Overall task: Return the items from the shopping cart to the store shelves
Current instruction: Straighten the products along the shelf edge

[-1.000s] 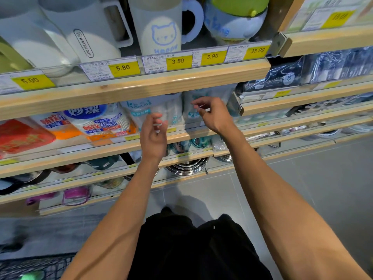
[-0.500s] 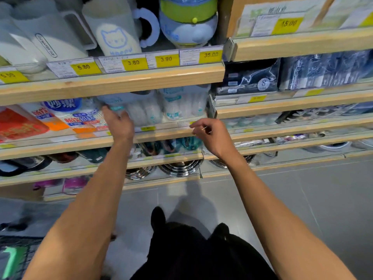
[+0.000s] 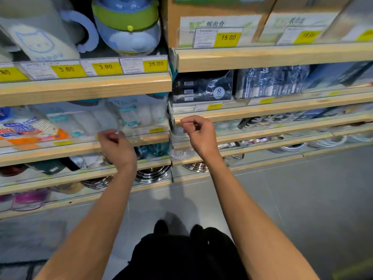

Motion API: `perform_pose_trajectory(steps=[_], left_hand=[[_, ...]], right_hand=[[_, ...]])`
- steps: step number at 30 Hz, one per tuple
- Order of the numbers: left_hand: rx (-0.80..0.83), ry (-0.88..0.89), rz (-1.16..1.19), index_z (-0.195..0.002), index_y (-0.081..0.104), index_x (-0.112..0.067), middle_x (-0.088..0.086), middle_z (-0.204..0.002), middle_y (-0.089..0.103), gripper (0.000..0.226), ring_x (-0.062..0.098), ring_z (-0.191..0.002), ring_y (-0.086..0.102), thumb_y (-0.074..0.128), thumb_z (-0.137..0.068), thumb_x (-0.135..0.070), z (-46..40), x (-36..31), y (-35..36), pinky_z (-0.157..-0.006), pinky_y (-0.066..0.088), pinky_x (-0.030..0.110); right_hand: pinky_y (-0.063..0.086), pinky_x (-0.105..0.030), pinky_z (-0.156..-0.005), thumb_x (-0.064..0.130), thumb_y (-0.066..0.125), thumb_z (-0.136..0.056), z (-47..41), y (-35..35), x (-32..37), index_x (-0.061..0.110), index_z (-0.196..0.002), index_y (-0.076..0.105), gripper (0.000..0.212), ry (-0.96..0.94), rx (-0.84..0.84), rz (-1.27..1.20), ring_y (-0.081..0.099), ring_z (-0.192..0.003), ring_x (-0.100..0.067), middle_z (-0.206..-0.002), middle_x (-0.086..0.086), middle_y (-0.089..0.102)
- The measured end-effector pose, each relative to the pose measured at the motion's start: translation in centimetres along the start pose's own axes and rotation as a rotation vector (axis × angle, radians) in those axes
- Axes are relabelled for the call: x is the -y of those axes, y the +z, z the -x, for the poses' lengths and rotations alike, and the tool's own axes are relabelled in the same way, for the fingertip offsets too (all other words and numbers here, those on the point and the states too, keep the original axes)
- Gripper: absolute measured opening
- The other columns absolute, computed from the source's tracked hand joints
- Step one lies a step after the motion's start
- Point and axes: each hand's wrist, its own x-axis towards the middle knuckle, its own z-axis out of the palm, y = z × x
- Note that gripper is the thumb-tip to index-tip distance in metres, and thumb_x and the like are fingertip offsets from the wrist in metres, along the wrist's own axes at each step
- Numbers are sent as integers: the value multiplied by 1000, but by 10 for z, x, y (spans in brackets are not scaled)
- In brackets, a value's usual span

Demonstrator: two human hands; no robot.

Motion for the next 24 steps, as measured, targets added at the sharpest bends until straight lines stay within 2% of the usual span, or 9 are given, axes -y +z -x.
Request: perform_pose_trajectory(steps=[2,3,6,10,12,14,18,21,24], left_hand=[[188,80,5,-94,55,-9,-1,-78,54,11,10,-71,51,51,-89,0,35,-8,29,-70,44,22],[283,134,-5,-94,58,-9,0,-80,57,9,12,-73,53,54,-90,-2,51,-16,45,-69,45,23],[532,274,-38,-98,65,-8,1,-87,65,7,11,-80,60,59,-94,-7,93,-48,93,-71,49,16],[771,388,-173,-114,65,-12,0,-106,70,21,10,-98,66,63,-93,-16,150,-77,184,-88,55,25],[776,390,-304,-125,58,-11,5,-120,66,35,16,-111,62,66,-92,-20,170,-83,230,-95,52,31],[684,392,-454,-126,54,-7,10,-124,60,37,24,-115,57,63,-93,-22,188,-91,268,-93,47,33],[454,277,-718,-109,59,3,18,-113,58,31,32,-103,56,54,-96,-25,204,-106,315,-81,41,35],[446,170,-822,-104,66,8,20,-99,64,33,32,-91,60,54,-95,-22,190,-113,332,-75,42,36],[540,4,-824,-123,63,5,21,-130,62,37,34,-121,58,55,-96,-20,173,-115,340,-97,46,35]], right_hand=[[58,-22,-78,0,58,-90,-8,-21,-3,10,-94,75,21,21,-130,-41,67,-79,2,-85,6,72],[58,-22,-78,-1,58,-89,-14,-34,-7,9,-95,75,20,29,-197,-56,67,-80,2,-84,4,72],[57,-24,-83,3,63,-87,-31,-79,-18,10,-98,74,17,61,-369,-80,69,-87,-12,-89,-1,74],[51,-10,-76,7,69,-88,-67,-172,-44,11,-104,71,17,84,-518,-23,67,-88,-14,-96,-6,71],[55,-21,-85,11,71,-88,-88,-222,-58,12,-107,69,19,90,-549,24,67,-96,-19,-102,-7,70],[55,-34,-93,14,70,-90,-111,-273,-70,12,-108,69,19,69,-567,110,66,-98,-19,-104,-5,70],[49,-35,-102,21,67,-93,-155,-355,-81,10,-124,65,33,110,-489,303,65,-111,-22,-119,-7,70],[46,-35,-99,22,65,-94,-182,-382,-83,6,-127,63,37,86,-318,470,64,-114,-29,-123,-13,69],[47,-34,-89,30,69,-91,-201,-391,-88,5,-114,69,34,65,-194,580,64,-110,-33,-112,-16,72]])
